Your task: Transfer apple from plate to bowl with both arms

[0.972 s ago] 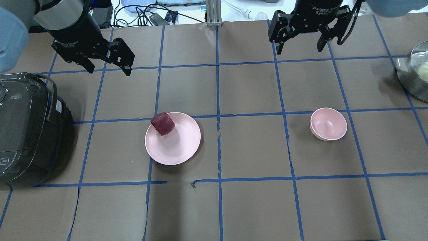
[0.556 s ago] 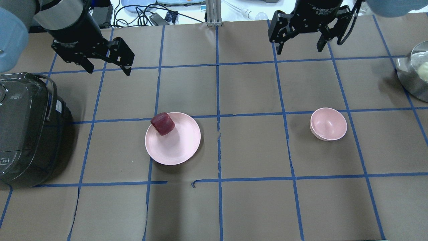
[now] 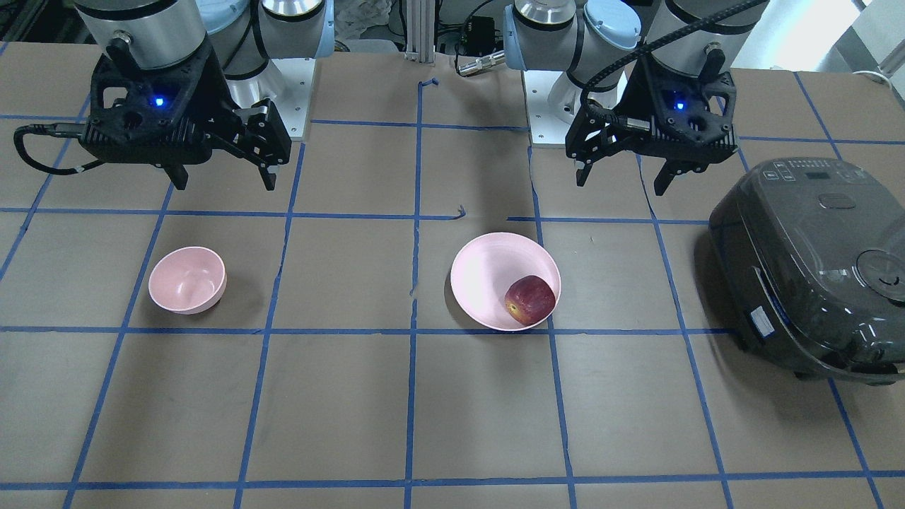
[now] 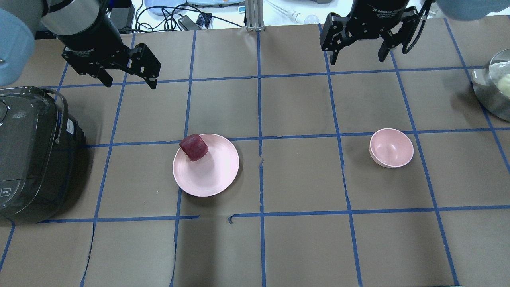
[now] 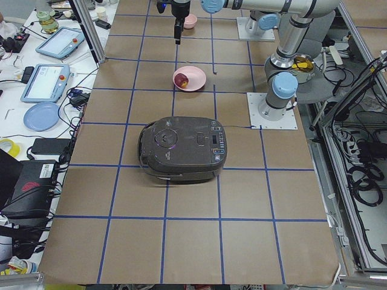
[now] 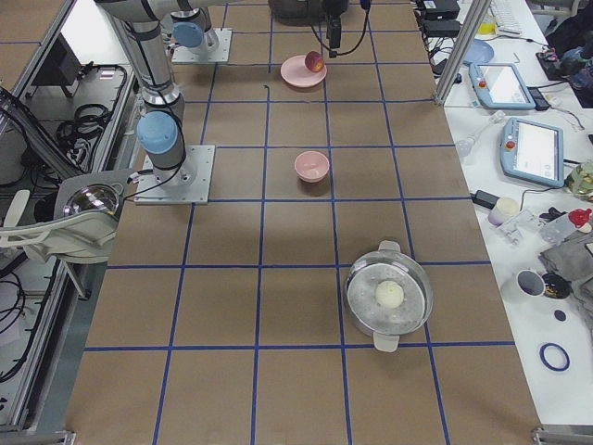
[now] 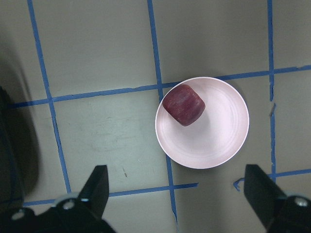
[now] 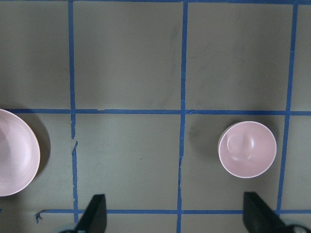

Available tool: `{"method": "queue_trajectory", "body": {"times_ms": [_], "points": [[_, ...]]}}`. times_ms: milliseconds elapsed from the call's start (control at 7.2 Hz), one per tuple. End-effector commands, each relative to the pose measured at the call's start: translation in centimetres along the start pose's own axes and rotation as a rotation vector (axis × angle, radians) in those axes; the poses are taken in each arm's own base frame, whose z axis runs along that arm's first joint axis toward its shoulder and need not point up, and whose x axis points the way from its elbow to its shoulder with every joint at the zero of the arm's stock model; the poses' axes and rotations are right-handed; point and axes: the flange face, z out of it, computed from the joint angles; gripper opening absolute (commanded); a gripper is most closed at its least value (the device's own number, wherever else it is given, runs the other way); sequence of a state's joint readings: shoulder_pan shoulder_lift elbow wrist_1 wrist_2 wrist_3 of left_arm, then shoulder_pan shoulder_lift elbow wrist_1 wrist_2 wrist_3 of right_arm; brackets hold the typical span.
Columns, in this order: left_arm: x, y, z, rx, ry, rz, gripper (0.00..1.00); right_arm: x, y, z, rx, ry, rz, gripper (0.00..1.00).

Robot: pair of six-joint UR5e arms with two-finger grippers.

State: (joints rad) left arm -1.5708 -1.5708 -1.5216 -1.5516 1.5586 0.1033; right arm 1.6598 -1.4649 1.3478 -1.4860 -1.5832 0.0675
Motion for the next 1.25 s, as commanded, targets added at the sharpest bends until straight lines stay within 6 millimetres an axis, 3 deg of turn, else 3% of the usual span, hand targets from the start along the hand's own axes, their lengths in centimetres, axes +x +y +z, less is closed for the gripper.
{"method": "queue_trajectory", "body": {"times_ms": [0,833,1111], "points": [[0.0,0.0,0.1,-0.002,0.000,0.001,1.00,0.0,0.0,0.0,0.000,0.000,0.000,1.00],[-0.1,-0.4,0.4,-0.002,0.000,-0.008,1.00,0.0,0.0,0.0,-0.002,0.000,0.000,1.00],[-0.4,-2.7,2.9,0.019,0.001,-0.128,1.00,0.0,0.0,0.0,0.000,0.001,0.000,1.00]]}}
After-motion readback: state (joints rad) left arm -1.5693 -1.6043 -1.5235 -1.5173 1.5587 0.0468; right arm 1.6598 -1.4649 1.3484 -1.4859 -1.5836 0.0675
